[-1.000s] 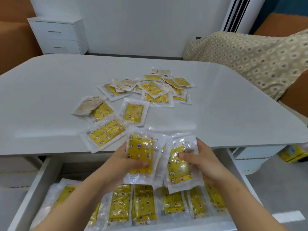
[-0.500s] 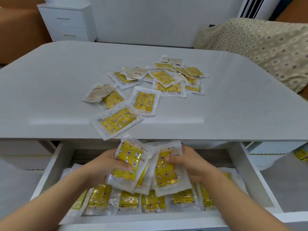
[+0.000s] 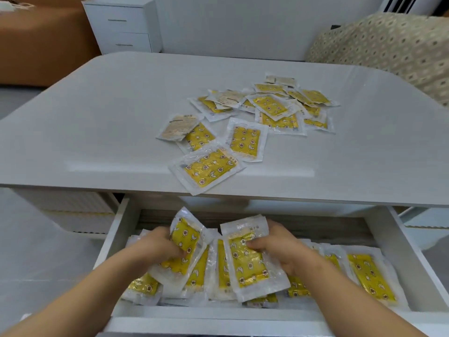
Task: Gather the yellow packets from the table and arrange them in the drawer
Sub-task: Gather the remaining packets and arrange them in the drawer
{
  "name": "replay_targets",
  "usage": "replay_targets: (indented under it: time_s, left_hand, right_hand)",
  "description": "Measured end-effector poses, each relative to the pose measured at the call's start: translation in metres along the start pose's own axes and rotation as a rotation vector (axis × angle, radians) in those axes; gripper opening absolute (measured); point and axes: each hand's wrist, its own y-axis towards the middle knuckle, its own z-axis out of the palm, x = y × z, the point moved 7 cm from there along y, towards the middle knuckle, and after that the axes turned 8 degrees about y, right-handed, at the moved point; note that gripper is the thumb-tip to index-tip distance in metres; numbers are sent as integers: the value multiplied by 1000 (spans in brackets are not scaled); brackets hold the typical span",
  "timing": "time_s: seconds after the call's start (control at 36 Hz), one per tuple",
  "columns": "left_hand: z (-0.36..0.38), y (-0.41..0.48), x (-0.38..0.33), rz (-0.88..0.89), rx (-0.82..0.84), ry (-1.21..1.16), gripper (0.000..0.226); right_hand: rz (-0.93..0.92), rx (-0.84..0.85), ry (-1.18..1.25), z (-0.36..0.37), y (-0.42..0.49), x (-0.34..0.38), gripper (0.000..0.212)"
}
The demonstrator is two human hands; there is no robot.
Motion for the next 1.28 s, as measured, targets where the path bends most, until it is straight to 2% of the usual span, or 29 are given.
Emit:
replay_targets:
  time_s: [0.14,0.19,0.31,0.36,0.42,0.5,0.61,0.67,0.75,0.81,0.86,0.92,0.97,1.0,1.08,1.11,1.28]
  left_hand:
    - [3,-1,-8,80,-4,208,15]
    - [0,-3,-8,100,-35,350,23]
    - [-2,-6,-11,152,-55,467,85]
    - [-2,-9,-12,169,-56,500,94]
    - [-3,-10,-12,174,-79,561,87]
    - [-7,-9,-11,151,-126,624,62]
    - [-11,-5,-7,133,-158,599,45]
    - [-11,-4,-6,134,-167,597,52]
    - [-9,-2,-4,158,-144,610,88]
    - [-8,0,-4,171,-111,601,93]
    - [-8,1,-3,184,-85,544,73]
    - [-12,3,-3,195,-78,461,39]
    - [-17,5,-2,194,-92,391,25]
    - [-20,6,0,189,-88,363,29]
    - [-23,4,5,159,-12,362,73]
    - [-25,3,7,146,5,408,81]
    - [-42,-1,21,50,-102,773,61]
  right_hand:
    - [9,-11,-90,-1,-1,-2,29]
    - [8,-7,-129,-2,-2,-1,26]
    - [4,-17,-230,-7,-4,3,24]
    - [2,-23,-253,-8,-5,4,23]
    - [1,-28,-269,-8,-5,4,23]
    - [-1,-38,-290,-7,-6,5,24]
    - [1,-42,-311,-8,-7,5,25]
    - [-2,-44,-313,-7,-7,6,25]
    - [-11,-35,-312,-6,-9,7,22]
    - [-14,-34,-314,-6,-10,9,22]
    - [-16,-36,-316,-7,-11,10,22]
    - [-20,-35,-318,-7,-11,10,21]
    - [-22,-38,-319,-8,-12,10,21]
    - [-21,-39,-320,-8,-11,10,21]
    - [-23,-41,-328,-8,-11,11,21]
    - [-26,-40,-330,-7,-11,11,21]
    - [-32,-35,-338,-5,-13,13,21]
